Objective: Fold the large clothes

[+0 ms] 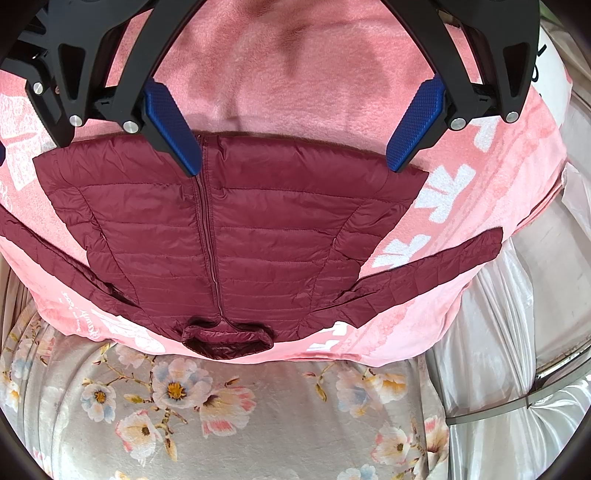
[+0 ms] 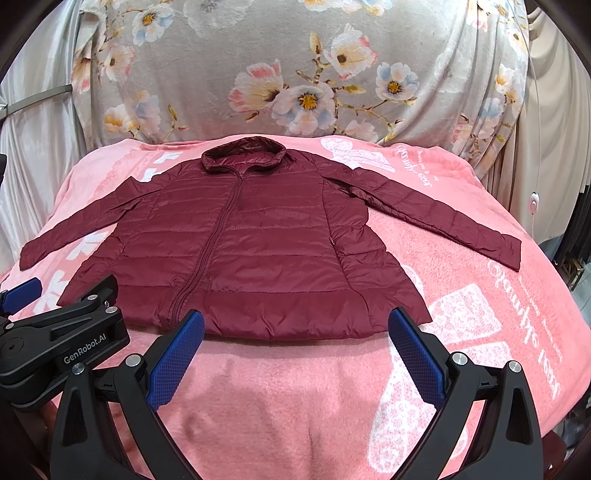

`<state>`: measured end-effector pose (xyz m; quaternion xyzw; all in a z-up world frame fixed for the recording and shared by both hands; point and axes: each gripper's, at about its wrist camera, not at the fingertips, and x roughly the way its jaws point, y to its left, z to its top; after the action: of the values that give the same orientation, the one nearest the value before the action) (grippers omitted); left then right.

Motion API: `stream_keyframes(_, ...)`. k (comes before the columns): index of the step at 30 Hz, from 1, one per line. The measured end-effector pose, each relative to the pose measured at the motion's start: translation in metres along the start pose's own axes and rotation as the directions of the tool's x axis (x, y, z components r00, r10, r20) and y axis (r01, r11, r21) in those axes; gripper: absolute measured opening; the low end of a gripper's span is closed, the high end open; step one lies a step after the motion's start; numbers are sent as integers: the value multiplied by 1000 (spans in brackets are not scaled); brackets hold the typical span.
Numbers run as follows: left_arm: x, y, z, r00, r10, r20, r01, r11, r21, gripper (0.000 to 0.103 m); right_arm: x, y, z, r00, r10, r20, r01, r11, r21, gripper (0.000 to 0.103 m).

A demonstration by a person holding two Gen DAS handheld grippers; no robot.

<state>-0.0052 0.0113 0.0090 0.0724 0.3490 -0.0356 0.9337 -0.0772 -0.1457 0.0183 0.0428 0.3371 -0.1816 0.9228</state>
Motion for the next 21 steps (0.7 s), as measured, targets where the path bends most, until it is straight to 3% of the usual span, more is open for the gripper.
stream_keyframes(21,0,1,0,1000,0,1,0,1000,1,97,0,0,0,1000,3,-1,-3,1000,4,98)
